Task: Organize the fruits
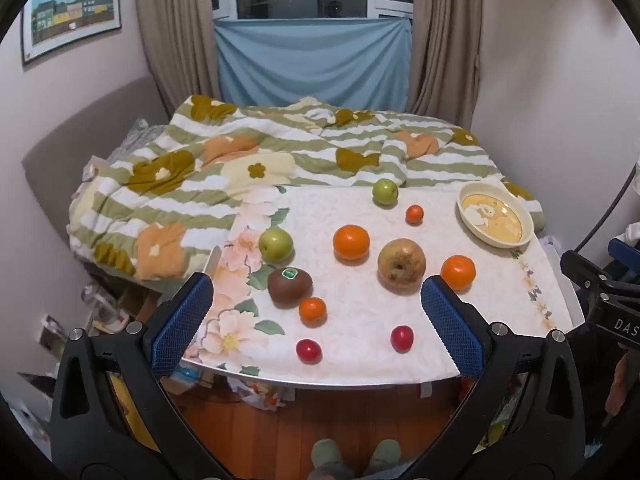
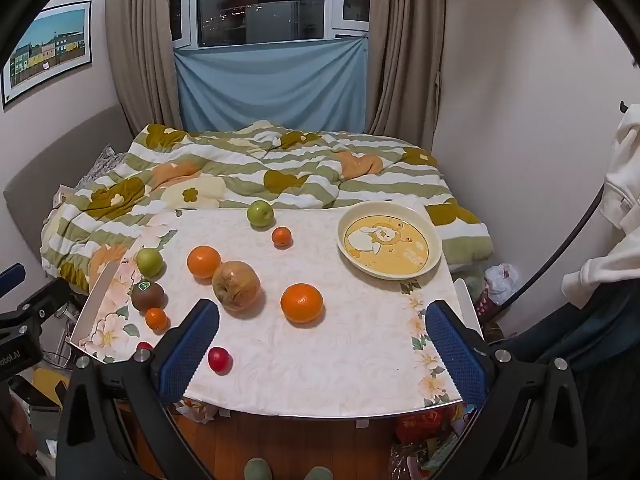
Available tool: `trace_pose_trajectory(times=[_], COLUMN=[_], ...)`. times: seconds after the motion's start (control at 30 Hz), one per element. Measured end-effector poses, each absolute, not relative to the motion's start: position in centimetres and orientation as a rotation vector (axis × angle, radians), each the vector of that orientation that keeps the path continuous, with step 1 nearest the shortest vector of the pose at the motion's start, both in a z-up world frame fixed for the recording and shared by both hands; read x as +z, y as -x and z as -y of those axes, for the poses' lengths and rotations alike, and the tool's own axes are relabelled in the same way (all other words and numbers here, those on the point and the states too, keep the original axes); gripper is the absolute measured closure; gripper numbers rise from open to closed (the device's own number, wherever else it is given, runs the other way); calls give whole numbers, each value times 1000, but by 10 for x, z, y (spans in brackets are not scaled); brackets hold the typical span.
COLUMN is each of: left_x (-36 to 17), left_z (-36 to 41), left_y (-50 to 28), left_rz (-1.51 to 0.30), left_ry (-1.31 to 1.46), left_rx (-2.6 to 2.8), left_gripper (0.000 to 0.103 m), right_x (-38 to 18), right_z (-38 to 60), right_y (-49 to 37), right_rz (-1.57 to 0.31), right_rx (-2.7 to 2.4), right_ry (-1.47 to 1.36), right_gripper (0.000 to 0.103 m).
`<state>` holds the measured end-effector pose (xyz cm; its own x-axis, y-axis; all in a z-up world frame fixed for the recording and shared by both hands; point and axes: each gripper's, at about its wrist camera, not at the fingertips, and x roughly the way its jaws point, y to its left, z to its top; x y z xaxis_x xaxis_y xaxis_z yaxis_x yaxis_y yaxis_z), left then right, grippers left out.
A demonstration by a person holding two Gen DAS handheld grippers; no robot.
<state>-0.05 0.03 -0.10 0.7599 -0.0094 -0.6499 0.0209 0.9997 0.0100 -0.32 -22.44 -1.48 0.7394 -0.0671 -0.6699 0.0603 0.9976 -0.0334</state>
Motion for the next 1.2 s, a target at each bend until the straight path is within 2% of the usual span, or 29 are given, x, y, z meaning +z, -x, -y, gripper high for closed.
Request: trace_pose_trajectory(times=[1.2], left_x=[-11], left_z=[-8], left_y=[-21], left_rz=[-733], left_ry=[-15], left_rx=[13], left_gripper=[0], right_x=[-23], right_z=[221], right_y=[-9], right_rz=[-749], right_rx=[-54], right_ry=[14], right_gripper=[0])
